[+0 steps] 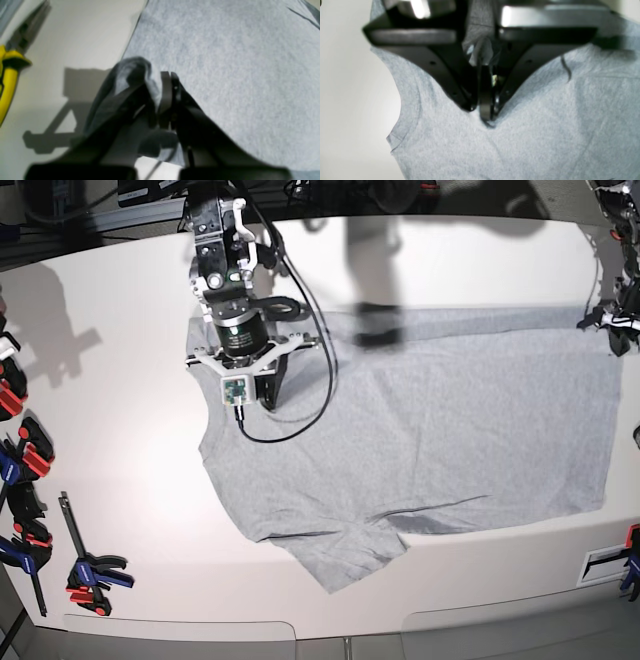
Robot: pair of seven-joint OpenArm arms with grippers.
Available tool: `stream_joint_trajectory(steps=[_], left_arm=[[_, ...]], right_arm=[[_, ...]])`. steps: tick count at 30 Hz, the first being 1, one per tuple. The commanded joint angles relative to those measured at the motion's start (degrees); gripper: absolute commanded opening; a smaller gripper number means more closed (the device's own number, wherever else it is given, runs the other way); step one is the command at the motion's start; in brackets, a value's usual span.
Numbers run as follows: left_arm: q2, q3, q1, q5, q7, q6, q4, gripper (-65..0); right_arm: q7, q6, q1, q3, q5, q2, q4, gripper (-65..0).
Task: Fold the T-shirt properly
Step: 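Lower the right gripper onto the shirt's side edge and grasp it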
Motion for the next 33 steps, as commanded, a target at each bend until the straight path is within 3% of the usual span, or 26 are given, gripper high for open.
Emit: stream_joint_trajectory(steps=[1,4,6,7,8,10,11,22,24,26,28,33], left_arm=[[-1.49,-0.5,-0.42,-0.28,-1.42,-0.15,0.9,-65.0],[-1.46,-0.5,-0.42,-0.31,-1.42,-0.17,0.9,-65.0],[-1.49,-0.5,-0.44,-0.31,-1.42,-0.17,0.9,-51.9],[-1.49,-0.5,-0.44,-0.31,-1.4,-0.17,0.9,-45.0],[-1.49,-0.5,-0.42,-0.28,-1.38,-0.17,0.9,-40.8],[-1.49,-0.5,-0.39,-0.28,-1.38,-0.17,0.9,-39.8],[-1.49,-0.5,-0.39,-0.31,-1.36,-0.17,0.9,-39.8],[-1.49,-0.5,-0.26,-0.31,-1.33,-0.17,0.9,-40.1],[-1.49,-0.5,-0.26,-0.26,-1.33,-0.2,0.9,-41.8],[-1.49,-0.5,-0.26,1.01,-1.33,-0.22,0.9,-46.1],[-1.49,-0.37,-0.26,2.69,-0.92,-0.44,0.9,-48.5],[-1.49,1.95,-0.28,4.39,0.35,-0.39,0.83,-53.0]], right_arm=[[1.75,-0.26,0.74,0.0,-0.07,-0.15,0.96,-65.0],[1.75,-0.2,0.74,-0.02,-0.07,-0.17,0.96,-65.0],[1.68,0.04,0.74,0.0,-0.07,-0.15,0.96,-65.0],[1.66,0.13,0.74,-0.02,-0.07,-0.17,0.96,-61.3],[1.51,0.22,0.74,-0.02,-0.07,-0.17,0.96,-53.2],[1.53,0.17,0.76,-0.02,-0.07,-0.15,0.96,-41.2],[1.53,0.13,0.76,0.0,-0.07,-0.15,0.96,-39.5],[3.15,0.11,2.75,0.0,-0.22,-0.13,0.96,-39.8],[2.03,0.11,3.04,0.0,-3.1,-0.13,0.98,-40.3],[0.07,0.07,2.95,0.0,-6.12,0.35,0.98,-48.7],[-3.39,0.09,2.8,-0.02,-7.37,1.29,0.98,-65.0],[-4.74,0.09,1.57,0.0,-7.37,4.07,0.98,-65.0]])
